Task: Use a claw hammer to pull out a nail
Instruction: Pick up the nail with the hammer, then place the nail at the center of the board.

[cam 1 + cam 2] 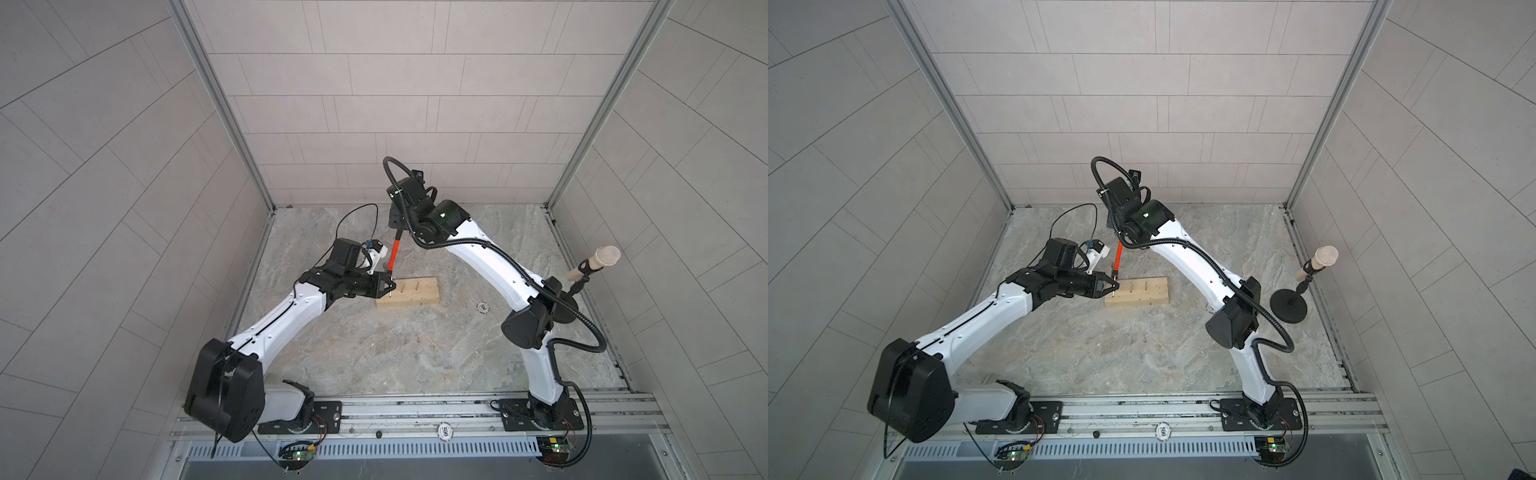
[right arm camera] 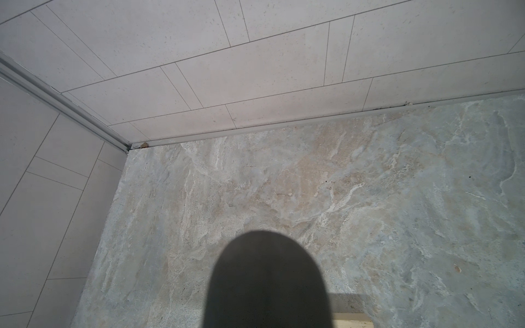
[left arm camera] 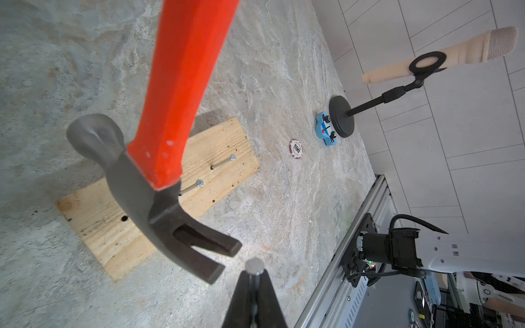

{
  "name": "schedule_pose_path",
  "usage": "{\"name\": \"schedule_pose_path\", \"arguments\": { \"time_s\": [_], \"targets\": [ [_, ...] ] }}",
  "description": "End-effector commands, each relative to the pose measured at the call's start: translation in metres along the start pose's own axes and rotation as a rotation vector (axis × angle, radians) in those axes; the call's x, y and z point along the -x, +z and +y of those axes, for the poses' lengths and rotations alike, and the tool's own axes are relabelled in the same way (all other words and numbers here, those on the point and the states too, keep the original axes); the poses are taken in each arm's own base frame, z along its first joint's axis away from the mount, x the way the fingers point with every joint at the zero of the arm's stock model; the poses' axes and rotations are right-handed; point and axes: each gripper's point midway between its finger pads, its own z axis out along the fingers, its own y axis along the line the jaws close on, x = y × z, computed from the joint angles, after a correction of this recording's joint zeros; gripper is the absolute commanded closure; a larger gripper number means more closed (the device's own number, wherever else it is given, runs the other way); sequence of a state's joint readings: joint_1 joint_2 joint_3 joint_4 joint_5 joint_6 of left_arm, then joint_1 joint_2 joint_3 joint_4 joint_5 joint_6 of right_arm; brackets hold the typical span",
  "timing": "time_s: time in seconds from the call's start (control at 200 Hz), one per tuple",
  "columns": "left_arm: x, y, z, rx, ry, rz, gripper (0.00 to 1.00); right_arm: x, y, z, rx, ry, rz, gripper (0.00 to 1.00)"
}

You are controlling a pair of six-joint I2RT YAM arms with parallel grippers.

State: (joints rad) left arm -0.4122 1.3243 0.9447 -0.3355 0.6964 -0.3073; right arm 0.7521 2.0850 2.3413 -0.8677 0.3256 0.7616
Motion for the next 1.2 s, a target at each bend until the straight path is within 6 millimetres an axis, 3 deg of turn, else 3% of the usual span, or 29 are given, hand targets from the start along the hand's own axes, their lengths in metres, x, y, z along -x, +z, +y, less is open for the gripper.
{"name": "schedule_pose_path", "arguments": {
  "time_s": [0.0,0.19,0.536,0.676,0.856,1.196],
  "targets": [
    [0.023,-0.019,-0.028,-0.067,0.040,-0.078,0.99,0.040,-0.037,0.011,0.059,0.050,-0.134,1.00],
    [0.031,-0.035,-0.037,-0.052,0.048,-0.123,0.99,0.041,-0.037,0.009,0.042,0.047,-0.151,1.00],
    [0.008,-0.049,-0.002,0.186,-0.016,-0.055,0.99,0.056,-0.050,-0.002,-0.009,0.011,-0.211,1.00],
    [-0.021,-0.059,0.029,0.354,-0.074,0.021,0.99,0.063,-0.056,-0.008,-0.037,-0.006,-0.238,1.00],
    [-0.060,-0.062,0.051,0.431,-0.158,0.054,0.98,0.067,-0.066,-0.017,-0.069,-0.034,-0.252,1.00],
    [-0.108,-0.045,0.085,0.511,-0.294,0.074,0.97,0.074,-0.078,-0.023,-0.071,-0.068,-0.287,1.00]
  ]
}}
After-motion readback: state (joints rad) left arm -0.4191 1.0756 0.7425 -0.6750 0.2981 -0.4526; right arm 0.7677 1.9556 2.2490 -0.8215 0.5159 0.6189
